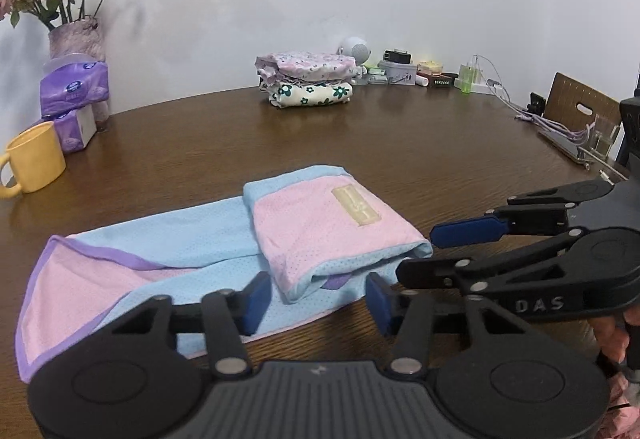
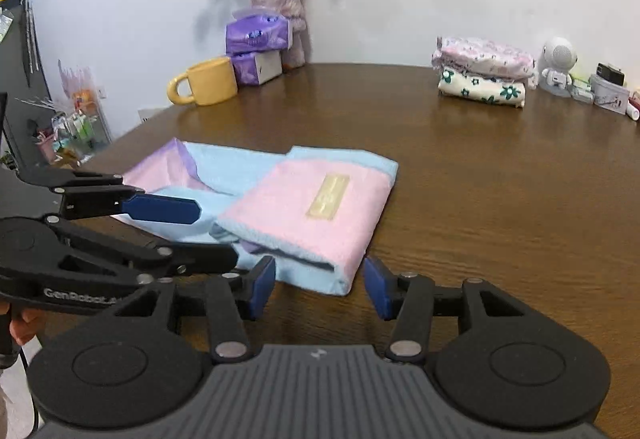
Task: Fold clothes
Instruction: 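Close both grippers firmly on the blue edge under the pink folded end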
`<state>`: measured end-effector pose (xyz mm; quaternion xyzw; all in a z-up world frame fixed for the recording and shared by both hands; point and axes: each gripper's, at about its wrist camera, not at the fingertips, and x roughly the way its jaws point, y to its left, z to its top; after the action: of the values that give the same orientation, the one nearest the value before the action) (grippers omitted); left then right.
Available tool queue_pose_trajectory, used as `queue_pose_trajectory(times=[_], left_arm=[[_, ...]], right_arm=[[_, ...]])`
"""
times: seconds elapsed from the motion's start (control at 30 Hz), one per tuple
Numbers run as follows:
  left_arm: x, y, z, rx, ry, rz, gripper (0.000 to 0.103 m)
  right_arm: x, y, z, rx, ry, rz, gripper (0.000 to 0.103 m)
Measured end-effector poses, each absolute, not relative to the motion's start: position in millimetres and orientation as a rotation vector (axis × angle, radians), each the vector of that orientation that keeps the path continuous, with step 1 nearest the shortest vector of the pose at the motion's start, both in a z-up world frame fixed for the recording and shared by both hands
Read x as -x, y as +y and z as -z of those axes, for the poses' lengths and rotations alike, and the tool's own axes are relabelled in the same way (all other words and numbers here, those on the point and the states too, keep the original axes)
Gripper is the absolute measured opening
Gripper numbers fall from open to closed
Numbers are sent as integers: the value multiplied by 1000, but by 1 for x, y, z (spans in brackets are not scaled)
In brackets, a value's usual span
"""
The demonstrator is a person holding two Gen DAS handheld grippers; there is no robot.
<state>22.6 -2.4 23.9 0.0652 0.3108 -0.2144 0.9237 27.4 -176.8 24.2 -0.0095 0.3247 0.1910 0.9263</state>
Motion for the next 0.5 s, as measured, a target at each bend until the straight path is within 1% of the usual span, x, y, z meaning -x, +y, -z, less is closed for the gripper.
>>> queue_pose_trajectory(times=[0.07,0.1,0.13,0.17,0.27,0.3,0.43,0.5], left_arm=[[-24,-4,-20,-140,631,433,43],[-26,-5,-18,-137,630,429,39],[-28,-4,-17,-130,630,427,34],[-29,-3,-16,-119,632,423,31],[-33,1,-14,-67,644,413,22],[-34,3,-14,-47,648,411,16],[-37,11,-12,17,660,396,10],[-39,15,-12,54,666,392,9]], right_arm=[[-29,-175,-20,19,663,-366,48],[-30,-174,-17,19,661,-354,47],[-31,-175,-16,9,660,-353,44],[-31,-175,-15,-1,659,-353,39],[-32,-173,-13,0,662,-351,35],[-33,-172,-12,1,662,-349,33],[-33,-170,-8,5,662,-343,26],[-33,-171,-7,0,659,-339,24]])
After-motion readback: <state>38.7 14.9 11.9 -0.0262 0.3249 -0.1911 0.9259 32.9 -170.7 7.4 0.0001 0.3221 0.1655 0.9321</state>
